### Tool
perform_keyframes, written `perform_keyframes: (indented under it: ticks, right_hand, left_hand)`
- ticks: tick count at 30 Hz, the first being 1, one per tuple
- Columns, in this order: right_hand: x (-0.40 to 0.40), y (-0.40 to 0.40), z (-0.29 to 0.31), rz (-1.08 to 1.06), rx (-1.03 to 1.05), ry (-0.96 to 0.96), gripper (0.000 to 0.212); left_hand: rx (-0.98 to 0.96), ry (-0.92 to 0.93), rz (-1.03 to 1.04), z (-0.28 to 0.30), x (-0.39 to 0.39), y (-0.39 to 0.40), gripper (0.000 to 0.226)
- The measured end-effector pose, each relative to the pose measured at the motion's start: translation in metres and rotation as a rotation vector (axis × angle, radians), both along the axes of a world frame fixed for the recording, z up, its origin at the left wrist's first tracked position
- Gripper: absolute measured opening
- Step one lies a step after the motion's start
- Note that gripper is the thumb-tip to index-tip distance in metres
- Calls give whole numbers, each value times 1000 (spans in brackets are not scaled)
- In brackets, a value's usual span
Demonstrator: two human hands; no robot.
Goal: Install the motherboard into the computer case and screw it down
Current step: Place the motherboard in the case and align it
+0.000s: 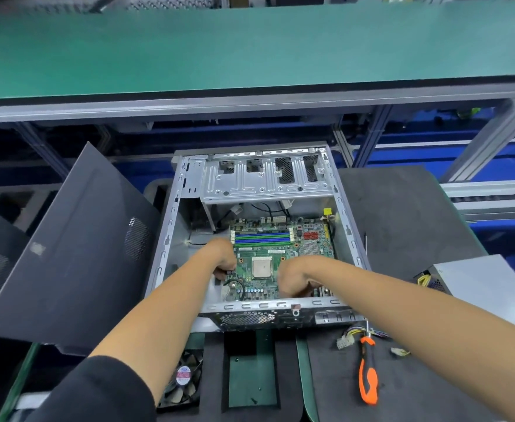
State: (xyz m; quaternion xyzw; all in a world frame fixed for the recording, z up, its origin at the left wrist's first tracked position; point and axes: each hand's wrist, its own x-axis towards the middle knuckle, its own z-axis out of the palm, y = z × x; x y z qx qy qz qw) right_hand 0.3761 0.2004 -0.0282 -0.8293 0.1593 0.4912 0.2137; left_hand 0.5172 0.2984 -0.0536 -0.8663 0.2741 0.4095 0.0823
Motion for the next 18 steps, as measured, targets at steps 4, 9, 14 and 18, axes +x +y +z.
perform_keyframes:
  ticks: [4, 9, 14, 18]
  right_hand:
    - [1, -3, -2, -49, 43, 32, 18]
    - [1, -6, 1, -111, 138, 53, 12]
    - [-1, -4, 2, -87, 119, 4, 8]
    - [-2, -4, 3, -58, 97, -27, 21]
  left_hand:
    - [-34, 75, 99, 2, 1, -1, 35]
    - [-54, 91, 163, -1, 3, -1, 35]
    - [-12, 81, 135, -4, 2, -2, 25]
    - [-21, -98, -67, 3, 0, -2, 21]
